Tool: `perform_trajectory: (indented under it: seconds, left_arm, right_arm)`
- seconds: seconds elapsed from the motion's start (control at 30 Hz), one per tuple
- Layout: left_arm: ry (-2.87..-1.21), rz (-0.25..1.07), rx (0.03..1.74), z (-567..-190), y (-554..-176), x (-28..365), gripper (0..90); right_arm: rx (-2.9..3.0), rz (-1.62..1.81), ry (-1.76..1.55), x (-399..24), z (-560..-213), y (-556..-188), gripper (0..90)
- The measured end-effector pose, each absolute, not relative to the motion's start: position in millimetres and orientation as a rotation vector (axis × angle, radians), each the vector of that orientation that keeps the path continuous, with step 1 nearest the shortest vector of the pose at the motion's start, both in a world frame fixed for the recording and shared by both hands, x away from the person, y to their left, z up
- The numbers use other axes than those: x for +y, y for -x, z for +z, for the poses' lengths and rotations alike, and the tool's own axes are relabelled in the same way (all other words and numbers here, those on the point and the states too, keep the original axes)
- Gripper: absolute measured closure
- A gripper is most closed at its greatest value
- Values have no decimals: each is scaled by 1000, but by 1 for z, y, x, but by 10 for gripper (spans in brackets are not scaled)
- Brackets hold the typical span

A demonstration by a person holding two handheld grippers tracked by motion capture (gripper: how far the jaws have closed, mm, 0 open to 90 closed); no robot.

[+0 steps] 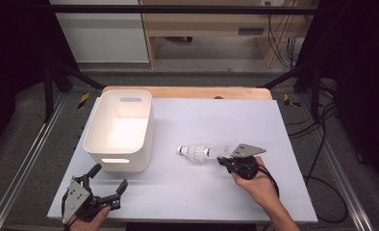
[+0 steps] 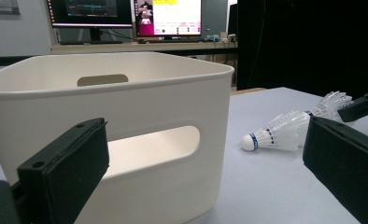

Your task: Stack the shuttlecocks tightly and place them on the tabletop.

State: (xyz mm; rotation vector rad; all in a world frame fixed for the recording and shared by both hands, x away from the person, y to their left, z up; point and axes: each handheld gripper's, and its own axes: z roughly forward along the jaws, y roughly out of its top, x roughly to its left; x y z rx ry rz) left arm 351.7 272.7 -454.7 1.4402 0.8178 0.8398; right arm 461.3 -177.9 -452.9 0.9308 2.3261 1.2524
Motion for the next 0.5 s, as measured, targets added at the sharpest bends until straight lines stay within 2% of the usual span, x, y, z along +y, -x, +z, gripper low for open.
perform_trajectory:
  seconds: [0.5]
  left_arm:
    - [-1439,838,816,-454,-352,273,4]
  right_arm:
    - [2360,1244,-910,-159,-461,-473,900]
